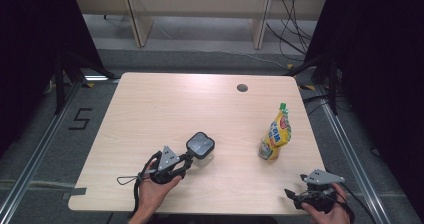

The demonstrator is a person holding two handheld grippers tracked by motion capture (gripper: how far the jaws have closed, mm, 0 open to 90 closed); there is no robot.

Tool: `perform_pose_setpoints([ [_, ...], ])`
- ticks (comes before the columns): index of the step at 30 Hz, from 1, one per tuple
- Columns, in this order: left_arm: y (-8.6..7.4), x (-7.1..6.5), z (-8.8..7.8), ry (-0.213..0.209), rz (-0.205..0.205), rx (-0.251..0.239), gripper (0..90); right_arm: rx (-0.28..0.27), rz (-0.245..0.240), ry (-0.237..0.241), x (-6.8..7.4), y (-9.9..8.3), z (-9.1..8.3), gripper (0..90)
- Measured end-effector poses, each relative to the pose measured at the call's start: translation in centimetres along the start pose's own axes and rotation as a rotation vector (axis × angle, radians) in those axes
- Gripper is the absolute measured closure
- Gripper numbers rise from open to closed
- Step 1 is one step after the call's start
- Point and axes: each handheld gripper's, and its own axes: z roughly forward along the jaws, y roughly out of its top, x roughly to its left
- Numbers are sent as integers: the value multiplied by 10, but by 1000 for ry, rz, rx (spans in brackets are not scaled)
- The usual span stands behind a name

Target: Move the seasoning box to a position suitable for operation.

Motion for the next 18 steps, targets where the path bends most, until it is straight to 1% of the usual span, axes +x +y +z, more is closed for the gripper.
perform_pose_setpoints([
  [1, 1, 0, 1, 3, -1, 7, 643, -2, 17, 5, 1, 0, 0, 226],
  [2, 1, 0, 1, 3, -1, 7, 638, -2, 17, 5, 1, 0, 0, 226],
  [3, 1, 0, 2, 4, 5, 10, 637, -6, -1, -2, 1, 0, 0, 229],
  [4, 1, 0, 4, 2, -1, 10, 637, -6, -1, -2, 1, 0, 0, 229],
  [5, 2, 3, 4, -5, 12, 13, 634, -4, 18, -1, 2, 1, 0, 228],
  [6, 2, 5, 4, -3, 22, 25, 657, -6, -1, -4, 1, 0, 0, 229],
  [8, 3, 4, 5, -1, 20, 18, 685, -4, 2, -4, 1, 0, 1, 229],
  [9, 4, 5, 4, 20, 34, 27, 709, -4, -1, -1, 1, 0, 1, 228],
  [10, 4, 5, 4, 20, 34, 27, 711, 1, 5, 0, 2, 0, 1, 228],
  [11, 4, 9, 5, 22, 57, 31, 712, 8, 3, 4, 2, 0, 0, 228],
  [12, 4, 9, 5, 22, 57, 31, 714, 8, 3, 4, 2, 0, 0, 228],
  [13, 4, 12, 5, 17, 61, 28, 715, -3, 3, 5, 2, 1, 1, 229],
  [14, 4, 12, 5, 13, 52, 25, 716, -2, -1, 7, 2, 1, 1, 228],
  [16, 4, 13, 5, 9, 57, 27, 717, -2, -1, 7, 2, 1, 1, 229],
  [17, 3, 16, 6, -8, 67, 11, 717, -4, 2, 7, 2, 1, 1, 229],
  [18, 3, 16, 6, -8, 67, 11, 717, -4, 2, 7, 2, 1, 1, 229],
])
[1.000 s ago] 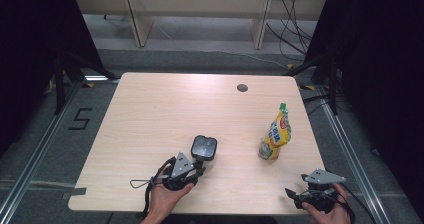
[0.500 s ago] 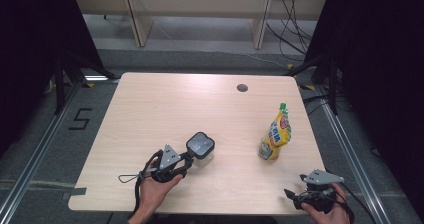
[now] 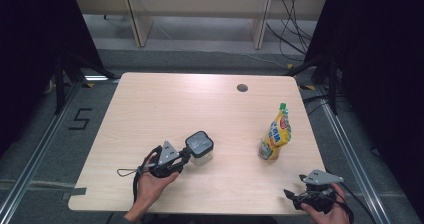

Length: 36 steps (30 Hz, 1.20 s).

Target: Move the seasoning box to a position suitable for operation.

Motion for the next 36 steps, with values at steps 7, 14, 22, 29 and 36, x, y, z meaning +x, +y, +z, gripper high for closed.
perform_pose_setpoints([
  [7, -2, 8, 0, -42, 19, -8, 717, -1, -6, 1, 0, 0, 0, 229],
  [14, -3, 11, 0, -76, 14, -14, 719, 9, 14, 3, 2, 0, -1, 230],
  [22, -4, 5, -4, -127, 4, -34, 722, 2, 24, -6, 1, 0, -1, 231],
  [29, -5, -1, -7, -181, 6, -43, 721, -2, 1, -7, -1, 1, -1, 232],
  [36, -8, -6, -15, -247, 42, -46, 722, 3, 23, -4, 0, 0, -1, 232],
])
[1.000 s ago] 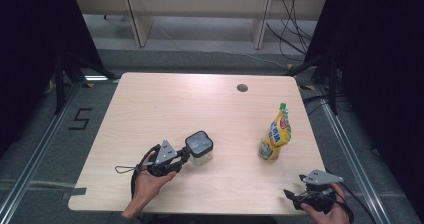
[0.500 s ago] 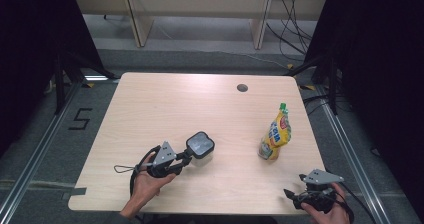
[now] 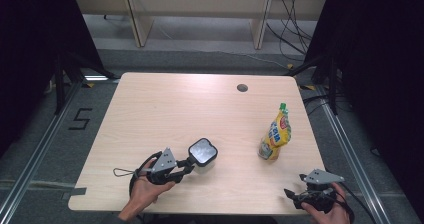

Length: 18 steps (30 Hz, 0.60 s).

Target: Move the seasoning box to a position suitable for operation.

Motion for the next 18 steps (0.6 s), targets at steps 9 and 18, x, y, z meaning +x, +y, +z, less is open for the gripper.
perform_pose_setpoints([
  [9, -2, -1, -1, -43, 7, -20, 722, -5, -25, -3, -1, 1, 0, 232],
  [18, -4, 3, -2, -34, 0, 13, 721, -3, -14, 2, 0, 1, 0, 232],
])
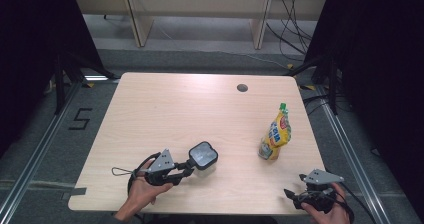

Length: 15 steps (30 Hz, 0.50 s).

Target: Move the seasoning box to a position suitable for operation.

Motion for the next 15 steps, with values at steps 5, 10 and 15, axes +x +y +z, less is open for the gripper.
perform_pose_setpoints([
  [5, 2, -1, -1, 68, 33, 44, 719, 3, 18, -2, 2, -1, 0, 232],
  [10, 6, 0, -3, 127, 68, 87, 716, 14, 0, 5, 0, 0, 0, 232],
  [15, 5, 1, -3, 176, 54, 88, 718, 12, 2, 6, 0, 0, 1, 232],
])
